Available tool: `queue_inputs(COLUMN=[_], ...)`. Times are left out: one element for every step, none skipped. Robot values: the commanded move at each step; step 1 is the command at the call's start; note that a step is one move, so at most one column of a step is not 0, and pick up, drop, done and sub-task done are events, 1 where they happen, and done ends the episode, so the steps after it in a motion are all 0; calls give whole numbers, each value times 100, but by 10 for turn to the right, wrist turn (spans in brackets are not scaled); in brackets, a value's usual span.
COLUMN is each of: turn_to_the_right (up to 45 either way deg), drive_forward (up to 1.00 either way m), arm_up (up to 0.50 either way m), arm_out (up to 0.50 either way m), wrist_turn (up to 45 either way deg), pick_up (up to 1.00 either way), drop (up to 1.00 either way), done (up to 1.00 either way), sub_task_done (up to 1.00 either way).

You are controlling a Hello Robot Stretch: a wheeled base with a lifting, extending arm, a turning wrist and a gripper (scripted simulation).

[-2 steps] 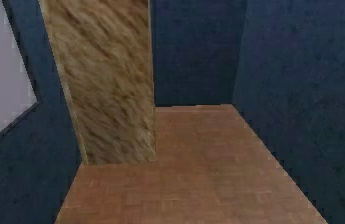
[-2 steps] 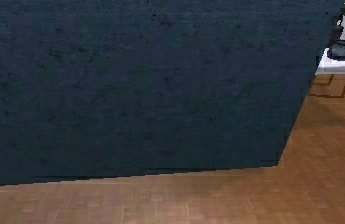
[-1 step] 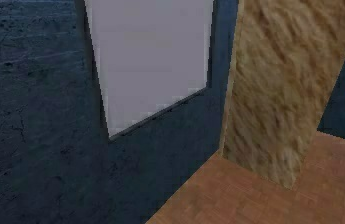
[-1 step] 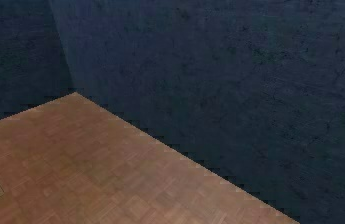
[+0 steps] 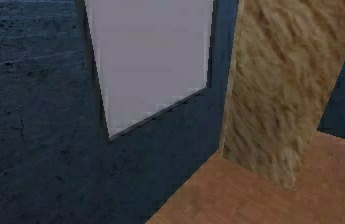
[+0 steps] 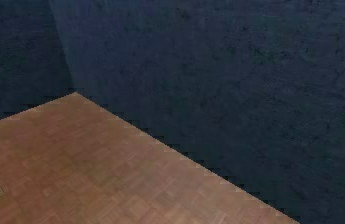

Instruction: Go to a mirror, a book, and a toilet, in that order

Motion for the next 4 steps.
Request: queue_inputs(turn_to_the_right=[-450, -450, -450, -330], drive_forward=[0, 0, 0, 0], arm_up=[0, 0, 0, 0], arm_out=[0, 0, 0, 0], wrist_turn=[0, 0, 0, 0], pick_up=[0, 0, 0, 0], drop=[0, 0, 0, 0], done=[0, 0, 0, 0], sub_task_done=[0, 0, 0, 0])
